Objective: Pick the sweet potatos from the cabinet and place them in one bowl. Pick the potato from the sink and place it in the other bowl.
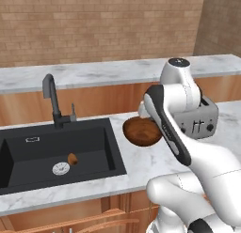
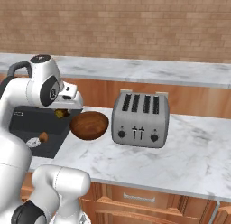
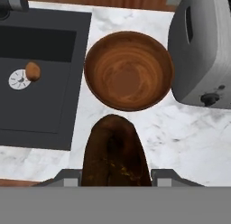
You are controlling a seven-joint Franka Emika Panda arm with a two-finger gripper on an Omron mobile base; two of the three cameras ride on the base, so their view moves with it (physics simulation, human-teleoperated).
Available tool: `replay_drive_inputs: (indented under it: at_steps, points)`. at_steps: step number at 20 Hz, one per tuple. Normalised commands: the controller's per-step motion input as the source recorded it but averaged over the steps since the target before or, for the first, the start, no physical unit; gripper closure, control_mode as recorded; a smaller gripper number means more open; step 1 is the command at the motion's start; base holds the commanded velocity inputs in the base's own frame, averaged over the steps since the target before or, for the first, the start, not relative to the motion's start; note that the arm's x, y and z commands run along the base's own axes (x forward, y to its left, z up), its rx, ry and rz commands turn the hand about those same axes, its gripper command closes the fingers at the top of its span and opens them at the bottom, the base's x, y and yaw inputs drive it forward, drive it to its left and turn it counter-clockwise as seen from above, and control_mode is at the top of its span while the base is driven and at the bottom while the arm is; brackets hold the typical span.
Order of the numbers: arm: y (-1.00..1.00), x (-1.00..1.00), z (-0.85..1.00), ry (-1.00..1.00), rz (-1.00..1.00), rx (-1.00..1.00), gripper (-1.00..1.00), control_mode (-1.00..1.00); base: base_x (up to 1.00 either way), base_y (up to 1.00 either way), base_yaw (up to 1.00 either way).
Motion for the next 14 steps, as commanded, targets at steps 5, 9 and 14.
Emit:
replay_drive_inputs:
  at_steps: [5, 9, 14]
  points:
    - [0.0, 0.31, -0.08, 0.0, 0.0, -0.01, 1.0, -1.0, 0.0, 0.0, 0.0]
    - [0.0, 0.48, -0.38, 0.04, 0.01, 0.0, 1.0, -1.0, 0.0, 0.0, 0.0]
    - [0.0, 0.37, -0.21, 0.03, 0.01, 0.0, 1.0, -1.0, 0.0, 0.0, 0.0]
